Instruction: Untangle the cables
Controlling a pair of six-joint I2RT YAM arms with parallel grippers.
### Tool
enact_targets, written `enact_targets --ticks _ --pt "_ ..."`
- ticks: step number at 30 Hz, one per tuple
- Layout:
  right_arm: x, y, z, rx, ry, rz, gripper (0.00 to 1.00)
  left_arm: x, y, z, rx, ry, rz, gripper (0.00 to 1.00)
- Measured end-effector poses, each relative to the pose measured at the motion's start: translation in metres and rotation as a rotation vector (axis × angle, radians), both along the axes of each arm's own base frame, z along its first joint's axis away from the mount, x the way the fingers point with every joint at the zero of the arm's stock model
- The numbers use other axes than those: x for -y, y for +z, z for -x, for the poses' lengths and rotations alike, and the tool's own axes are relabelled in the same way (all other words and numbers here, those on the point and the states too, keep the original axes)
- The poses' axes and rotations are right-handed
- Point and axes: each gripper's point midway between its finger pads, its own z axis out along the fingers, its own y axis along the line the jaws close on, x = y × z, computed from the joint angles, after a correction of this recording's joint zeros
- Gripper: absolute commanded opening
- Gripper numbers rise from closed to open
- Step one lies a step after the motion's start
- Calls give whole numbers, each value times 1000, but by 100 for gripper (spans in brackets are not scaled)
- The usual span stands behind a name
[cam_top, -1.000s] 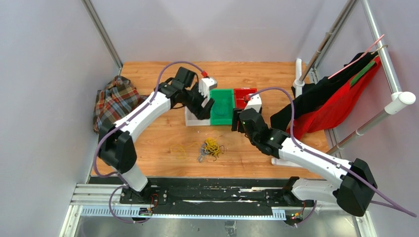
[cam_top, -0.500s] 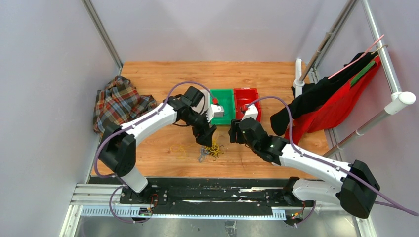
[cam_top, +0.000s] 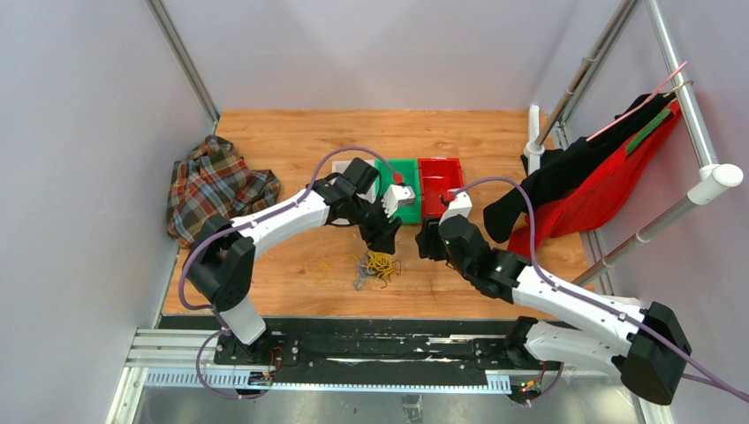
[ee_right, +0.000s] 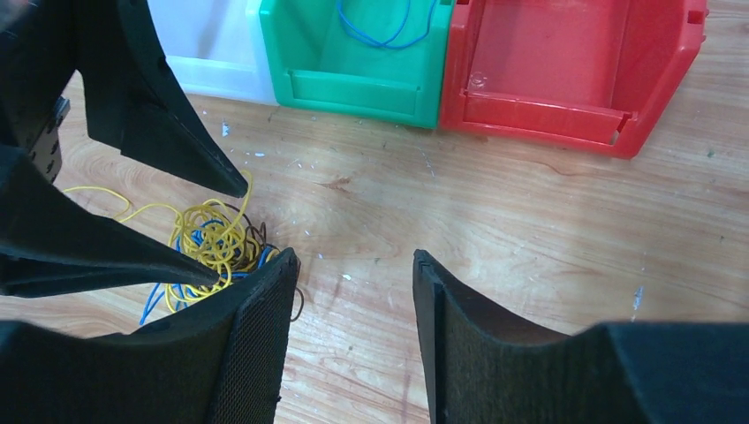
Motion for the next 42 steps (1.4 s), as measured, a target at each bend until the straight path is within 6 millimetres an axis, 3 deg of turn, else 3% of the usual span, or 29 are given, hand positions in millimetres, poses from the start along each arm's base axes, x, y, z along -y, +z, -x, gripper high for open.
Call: enact_targets --ticks 6,8,10,12,18,22,28,36,42 --pt "3 7 2 16 1 -15 51 -3 -10 5 -42 23 -18 58" --pt "3 7 2 18 2 -16 49 -3 -12 8 -53 24 -22 47" --pt "3 7 2 18 3 -14 46 -3 -15 12 -62 27 -27 23" --pt "3 7 2 19 4 -13 45 -4 -20 14 -63 32 -42 4" --pt "-5 10 4 27 37 -36 62 -11 -17 11 -31 71 -79 1" --pt "-18 9 12 50 118 -93 68 -19 24 13 15 96 -40 1" --pt "-56 27 31 150 295 -155 69 -34 115 15 140 144 86 1" --pt "-106 56 47 276 473 -204 70 -54 146 35 110 175 91 1" --pt "-141 71 45 321 532 -224 70 -57 200 43 158 186 162 1"
